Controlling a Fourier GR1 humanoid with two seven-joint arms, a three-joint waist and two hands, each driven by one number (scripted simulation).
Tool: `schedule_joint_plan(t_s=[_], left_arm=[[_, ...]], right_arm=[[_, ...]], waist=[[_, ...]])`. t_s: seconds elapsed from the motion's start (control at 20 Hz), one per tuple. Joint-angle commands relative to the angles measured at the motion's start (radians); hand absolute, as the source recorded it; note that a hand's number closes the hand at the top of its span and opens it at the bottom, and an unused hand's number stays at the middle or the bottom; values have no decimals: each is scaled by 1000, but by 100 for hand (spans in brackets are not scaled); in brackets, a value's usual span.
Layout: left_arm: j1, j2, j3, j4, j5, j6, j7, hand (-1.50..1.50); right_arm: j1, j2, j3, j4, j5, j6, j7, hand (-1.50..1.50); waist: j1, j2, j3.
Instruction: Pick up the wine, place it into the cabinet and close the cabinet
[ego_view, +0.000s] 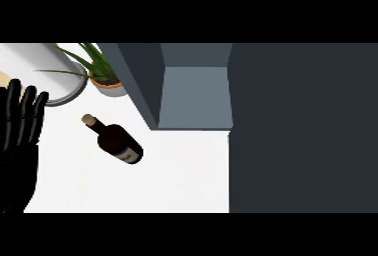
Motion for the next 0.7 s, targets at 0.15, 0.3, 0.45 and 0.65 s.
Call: schedule_joint_plan(t_s=[0.15, 0.3, 0.45, 0.65], left_arm=[[-216, 75, -18, 129, 138, -162, 2, -150], [-167, -10, -96, 209, 341, -237, 101, -150], [-271, 10, -43, 273, 467, -255, 201, -150], [-342, 35, -14, 258, 569, -227, 334, -150]], right_arm=[[64, 25, 66, -71, 46, 10, -39, -150], [74, 5, 154, -63, -69, 119, 61, -150], [142, -8, 163, -82, -107, 155, 66, -150], [207, -46, 156, -233, -164, 177, 184, -150]], waist=[[-29, -1, 11], [-41, 12, 8], [-36, 0, 12], [-18, -6, 12]])
